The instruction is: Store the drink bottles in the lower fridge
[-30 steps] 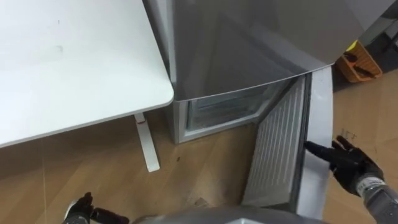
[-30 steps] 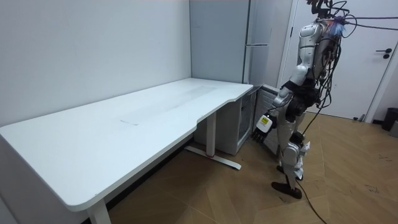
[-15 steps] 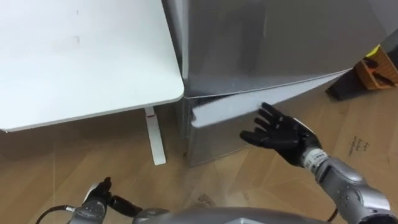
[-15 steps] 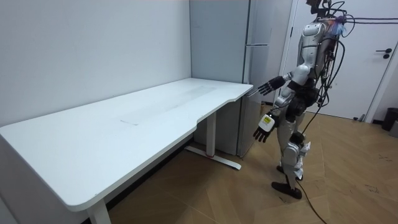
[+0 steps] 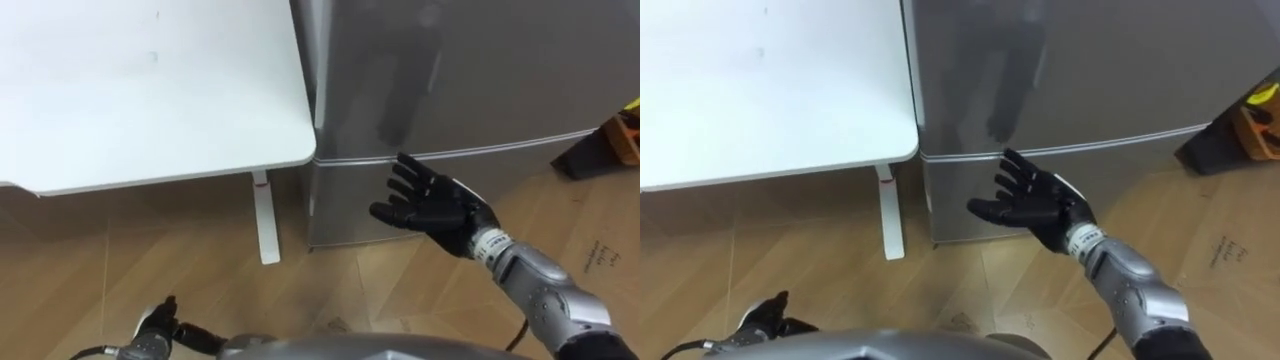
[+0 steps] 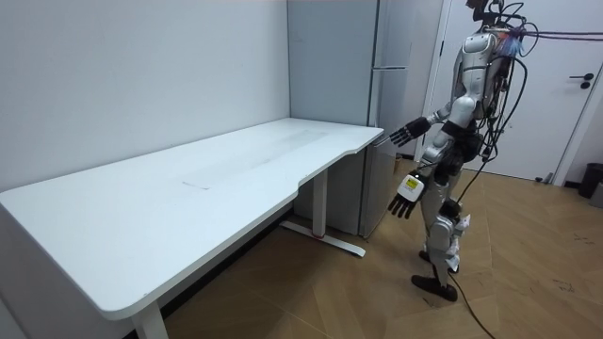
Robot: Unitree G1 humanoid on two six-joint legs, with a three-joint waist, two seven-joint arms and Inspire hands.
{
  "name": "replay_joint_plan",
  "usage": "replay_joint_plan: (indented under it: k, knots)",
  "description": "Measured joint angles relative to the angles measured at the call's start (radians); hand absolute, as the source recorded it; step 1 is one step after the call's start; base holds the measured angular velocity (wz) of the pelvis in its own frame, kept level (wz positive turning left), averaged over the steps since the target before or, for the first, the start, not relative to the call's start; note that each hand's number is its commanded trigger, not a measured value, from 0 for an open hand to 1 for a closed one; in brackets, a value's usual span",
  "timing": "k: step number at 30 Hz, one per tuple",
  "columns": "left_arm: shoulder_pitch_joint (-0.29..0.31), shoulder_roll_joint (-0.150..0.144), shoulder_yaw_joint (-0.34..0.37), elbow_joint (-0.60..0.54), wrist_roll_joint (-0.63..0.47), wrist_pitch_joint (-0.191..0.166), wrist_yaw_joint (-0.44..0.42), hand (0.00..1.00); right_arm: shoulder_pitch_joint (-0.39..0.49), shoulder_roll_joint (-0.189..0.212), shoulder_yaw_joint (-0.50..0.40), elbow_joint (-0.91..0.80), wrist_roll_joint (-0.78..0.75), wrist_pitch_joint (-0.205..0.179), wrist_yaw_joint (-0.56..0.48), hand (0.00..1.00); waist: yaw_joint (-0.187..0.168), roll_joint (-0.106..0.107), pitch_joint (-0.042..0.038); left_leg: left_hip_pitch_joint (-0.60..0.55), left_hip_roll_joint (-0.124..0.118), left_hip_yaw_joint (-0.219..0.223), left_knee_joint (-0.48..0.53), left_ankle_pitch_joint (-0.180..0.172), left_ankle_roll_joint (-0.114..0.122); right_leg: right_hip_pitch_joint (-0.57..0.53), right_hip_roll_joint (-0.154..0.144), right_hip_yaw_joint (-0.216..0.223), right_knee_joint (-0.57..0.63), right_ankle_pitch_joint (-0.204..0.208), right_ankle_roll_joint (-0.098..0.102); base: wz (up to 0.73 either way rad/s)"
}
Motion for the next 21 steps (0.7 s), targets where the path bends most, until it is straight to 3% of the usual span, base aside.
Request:
replay_joint_plan:
  k: [7,17,21]
  knots:
    - [0.024,0.0,0.004,-0.003,0.005,0.013,0.0,0.0,0.004,0.01,-0.005,0.236,-0.014,0.002,-0.009,0.0,-0.006,-0.007,-0.0057,0.009,-0.01,-0.022,0.003,0.003,0.004,0.023,-0.006,-0.024,-0.011,-0.004,0.006,0.11]
    - [0.044,0.005,0.044,0.017,0.025,-0.007,0.002,0.0,0.004,0.034,-0.055,0.621,-0.093,-0.02,-0.028,0.0,-0.003,-0.01,-0.0008,0.007,-0.015,-0.045,0.003,0.002,0.005,0.031,-0.017,-0.042,-0.014,-0.014,0.009,0.07]
    - [0.057,0.001,0.048,0.02,0.054,-0.005,0.0,0.0,0.001,0.074,-0.056,0.709,-0.135,-0.025,-0.05,0.0,-0.001,-0.011,0.0007,0.006,-0.016,-0.06,0.003,0.002,0.005,0.035,-0.019,-0.053,-0.016,-0.019,0.009,0.08]
